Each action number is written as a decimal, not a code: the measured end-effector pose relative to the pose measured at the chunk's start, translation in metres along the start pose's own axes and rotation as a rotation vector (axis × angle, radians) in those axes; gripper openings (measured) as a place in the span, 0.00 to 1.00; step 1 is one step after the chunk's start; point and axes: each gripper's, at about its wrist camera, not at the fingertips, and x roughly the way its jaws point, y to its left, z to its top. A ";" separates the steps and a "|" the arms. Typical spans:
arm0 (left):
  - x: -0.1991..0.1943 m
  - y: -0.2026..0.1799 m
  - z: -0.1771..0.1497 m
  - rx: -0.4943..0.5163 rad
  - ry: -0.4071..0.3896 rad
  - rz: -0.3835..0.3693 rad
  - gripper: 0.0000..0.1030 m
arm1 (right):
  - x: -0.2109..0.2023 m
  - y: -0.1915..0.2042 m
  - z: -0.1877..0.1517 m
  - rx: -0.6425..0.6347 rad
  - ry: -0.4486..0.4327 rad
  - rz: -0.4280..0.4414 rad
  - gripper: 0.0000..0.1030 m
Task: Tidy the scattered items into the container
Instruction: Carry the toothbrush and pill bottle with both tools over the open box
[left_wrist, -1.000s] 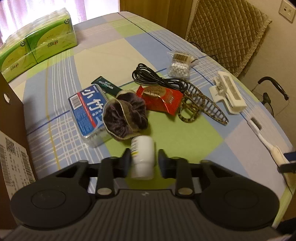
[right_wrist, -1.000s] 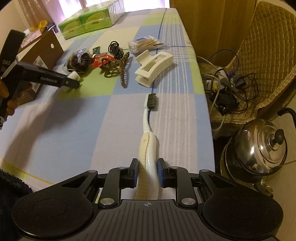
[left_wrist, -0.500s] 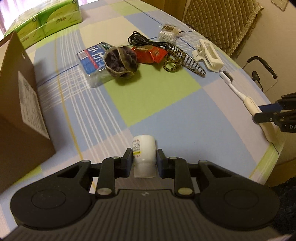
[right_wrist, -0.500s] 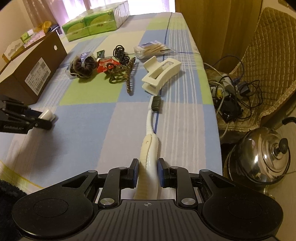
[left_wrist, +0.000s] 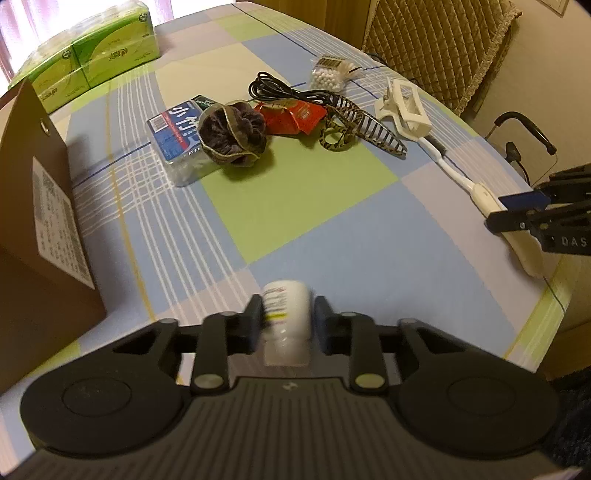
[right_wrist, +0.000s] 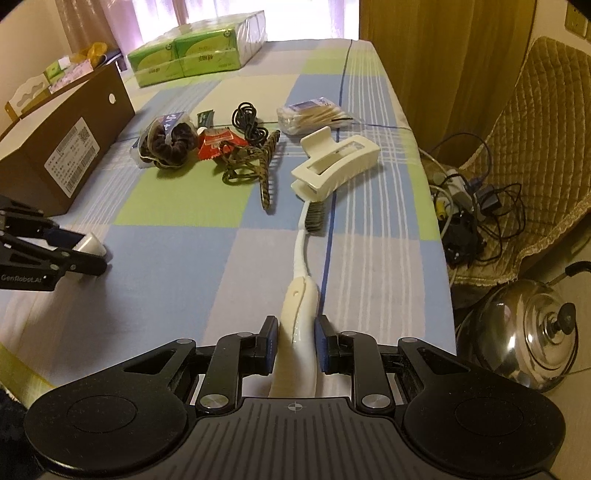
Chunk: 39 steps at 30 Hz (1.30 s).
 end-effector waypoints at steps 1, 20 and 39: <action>-0.001 0.000 -0.002 -0.003 -0.002 0.001 0.22 | 0.001 0.000 0.000 0.000 -0.004 -0.001 0.25; -0.037 0.018 -0.033 -0.055 -0.015 0.006 0.22 | -0.015 0.028 -0.008 0.030 0.068 0.090 0.22; -0.183 0.164 -0.035 -0.240 -0.237 0.179 0.22 | -0.041 0.189 0.128 0.073 -0.162 0.458 0.22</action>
